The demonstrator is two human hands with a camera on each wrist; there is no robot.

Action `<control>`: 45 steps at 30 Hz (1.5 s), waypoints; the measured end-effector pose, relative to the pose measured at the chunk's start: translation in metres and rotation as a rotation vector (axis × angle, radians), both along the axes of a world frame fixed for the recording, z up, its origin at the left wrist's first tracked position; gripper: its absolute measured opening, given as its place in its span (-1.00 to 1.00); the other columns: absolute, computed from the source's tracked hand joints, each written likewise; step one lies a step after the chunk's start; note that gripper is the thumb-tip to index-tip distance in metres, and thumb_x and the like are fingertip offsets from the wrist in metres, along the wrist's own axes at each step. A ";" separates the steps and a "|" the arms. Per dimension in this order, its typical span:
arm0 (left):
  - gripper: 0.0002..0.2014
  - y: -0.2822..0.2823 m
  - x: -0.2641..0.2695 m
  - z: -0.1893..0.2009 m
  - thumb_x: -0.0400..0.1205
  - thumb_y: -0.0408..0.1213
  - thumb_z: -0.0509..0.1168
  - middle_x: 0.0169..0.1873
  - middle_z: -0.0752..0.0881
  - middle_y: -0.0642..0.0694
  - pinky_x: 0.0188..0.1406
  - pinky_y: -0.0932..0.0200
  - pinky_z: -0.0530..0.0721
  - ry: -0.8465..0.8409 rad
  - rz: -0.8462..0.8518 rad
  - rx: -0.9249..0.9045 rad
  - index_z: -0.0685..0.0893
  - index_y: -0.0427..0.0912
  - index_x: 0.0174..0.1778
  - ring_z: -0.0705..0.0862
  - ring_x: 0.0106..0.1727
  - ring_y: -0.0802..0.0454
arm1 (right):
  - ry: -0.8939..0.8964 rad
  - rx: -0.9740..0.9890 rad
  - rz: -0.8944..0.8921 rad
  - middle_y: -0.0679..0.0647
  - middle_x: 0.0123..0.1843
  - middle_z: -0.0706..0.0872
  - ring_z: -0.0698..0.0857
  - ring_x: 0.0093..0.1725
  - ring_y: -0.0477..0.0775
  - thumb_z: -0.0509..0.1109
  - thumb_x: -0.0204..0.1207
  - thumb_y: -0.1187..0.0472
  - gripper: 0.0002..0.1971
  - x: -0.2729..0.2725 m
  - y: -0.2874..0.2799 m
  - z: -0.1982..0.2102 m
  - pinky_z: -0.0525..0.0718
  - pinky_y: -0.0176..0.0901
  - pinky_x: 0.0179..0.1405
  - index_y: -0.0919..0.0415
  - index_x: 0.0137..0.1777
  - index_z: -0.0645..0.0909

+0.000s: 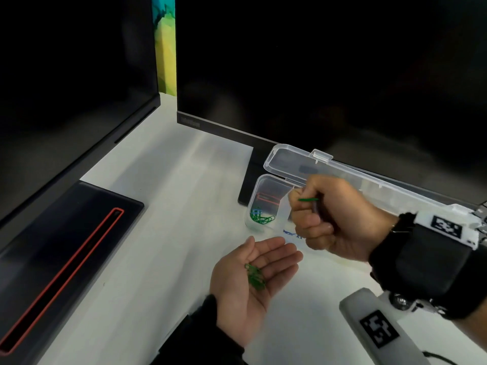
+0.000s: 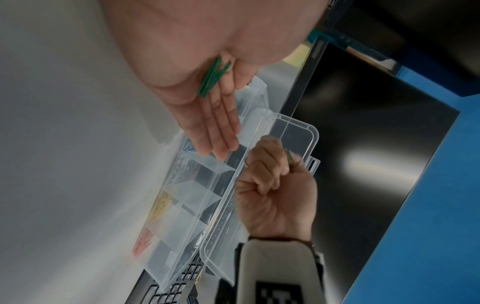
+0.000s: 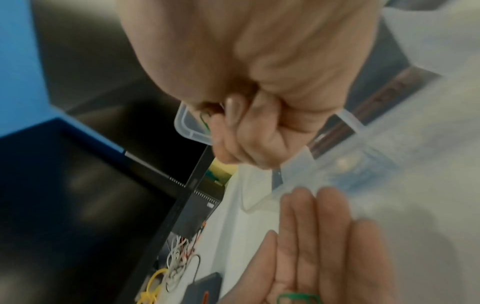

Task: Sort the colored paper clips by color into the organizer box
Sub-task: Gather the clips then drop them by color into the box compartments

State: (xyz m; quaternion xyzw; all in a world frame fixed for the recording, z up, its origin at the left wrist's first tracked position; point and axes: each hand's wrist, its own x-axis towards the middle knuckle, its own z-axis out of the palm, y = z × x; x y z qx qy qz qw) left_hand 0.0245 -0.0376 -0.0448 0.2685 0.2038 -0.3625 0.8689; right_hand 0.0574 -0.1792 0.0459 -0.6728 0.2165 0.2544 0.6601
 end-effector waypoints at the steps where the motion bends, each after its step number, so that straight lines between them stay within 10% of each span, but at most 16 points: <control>1: -0.55 0.000 0.000 0.000 0.74 -0.17 0.07 -0.05 0.79 -0.45 -0.01 -0.10 0.77 0.000 0.002 -0.002 0.69 -0.52 0.02 0.81 -0.07 -0.30 | -0.001 0.084 -0.059 0.07 -0.53 0.38 0.11 -0.68 -0.09 0.08 0.28 0.19 -0.86 -0.003 -0.003 -0.003 0.03 -0.42 -0.70 0.08 -0.43 0.17; 7: -0.56 -0.001 -0.001 0.000 0.74 -0.16 0.09 -0.06 0.78 -0.46 -0.04 -0.14 0.75 -0.004 0.012 0.001 0.68 -0.52 0.00 0.82 -0.10 -0.31 | -0.097 0.246 -0.312 0.20 -0.44 0.57 0.29 -0.64 0.00 0.13 0.20 0.27 -0.91 -0.012 -0.010 -0.015 0.26 -0.35 -0.76 0.10 -0.36 0.25; 13: -0.56 0.000 0.000 -0.001 0.73 -0.15 0.10 -0.07 0.79 -0.45 -0.04 -0.13 0.76 -0.006 0.011 0.000 0.69 -0.51 0.00 0.81 -0.08 -0.32 | -0.094 0.331 -0.430 0.36 -0.22 0.76 0.75 -0.38 0.21 0.09 0.55 0.15 -0.72 -0.014 -0.010 -0.007 0.80 -0.04 -0.38 0.19 -0.39 0.34; 20: -0.57 0.000 0.000 -0.001 0.73 -0.16 0.10 -0.06 0.79 -0.44 -0.04 -0.12 0.77 -0.009 0.011 0.000 0.69 -0.50 0.02 0.81 -0.07 -0.32 | -0.139 0.447 -0.396 0.50 0.01 0.77 0.82 -0.05 0.38 -0.03 0.51 0.49 -0.78 -0.015 -0.006 -0.003 0.82 0.11 -0.07 0.22 -0.14 0.39; 29: -0.56 0.001 -0.001 0.000 0.74 -0.17 0.07 -0.04 0.78 -0.46 0.02 -0.12 0.76 -0.014 0.002 -0.005 0.67 -0.52 0.04 0.81 -0.06 -0.32 | -0.124 -0.061 -0.124 0.32 -0.11 0.80 0.45 -0.56 -0.01 0.09 0.73 0.42 -0.89 -0.017 -0.018 0.009 0.46 -0.25 -0.56 0.26 0.10 0.41; 34: -0.56 0.001 -0.001 0.000 0.75 -0.17 0.07 -0.06 0.78 -0.47 0.10 -0.18 0.68 -0.015 0.000 -0.002 0.68 -0.53 0.03 0.81 -0.06 -0.33 | -0.051 -0.656 0.351 0.14 -0.09 0.84 0.48 -0.64 -0.14 0.09 0.69 0.44 -0.77 -0.010 -0.021 0.011 0.42 -0.31 -0.59 0.26 0.08 0.58; 37: -0.55 0.001 -0.001 0.001 0.75 -0.17 0.07 -0.06 0.78 -0.46 0.04 -0.14 0.75 -0.016 -0.001 0.002 0.69 -0.51 0.00 0.81 -0.05 -0.33 | -0.107 -0.935 0.587 -0.09 -0.07 0.76 0.64 -0.40 -0.31 0.11 0.64 0.42 -0.71 0.001 -0.016 0.011 0.51 -0.45 -0.43 0.08 0.01 0.60; 40: -0.55 0.001 0.000 0.001 0.74 -0.17 0.08 -0.07 0.78 -0.46 -0.03 -0.14 0.76 -0.009 0.001 -0.001 0.70 -0.51 -0.04 0.81 -0.07 -0.34 | -0.120 -1.133 0.748 -0.14 -0.11 0.58 0.63 -0.06 -0.05 0.14 0.60 0.44 -0.70 0.009 -0.009 0.008 0.55 -0.27 -0.09 0.11 0.14 0.58; 45: -0.55 0.001 0.000 0.001 0.74 -0.18 0.08 -0.07 0.78 -0.48 -0.06 -0.15 0.76 -0.002 0.002 -0.012 0.71 -0.52 -0.06 0.81 -0.09 -0.35 | -0.143 -1.227 0.815 0.01 -0.08 0.60 0.60 -0.16 0.01 0.20 0.61 0.37 -0.72 0.013 -0.005 0.002 0.51 -0.31 -0.35 0.21 0.27 0.57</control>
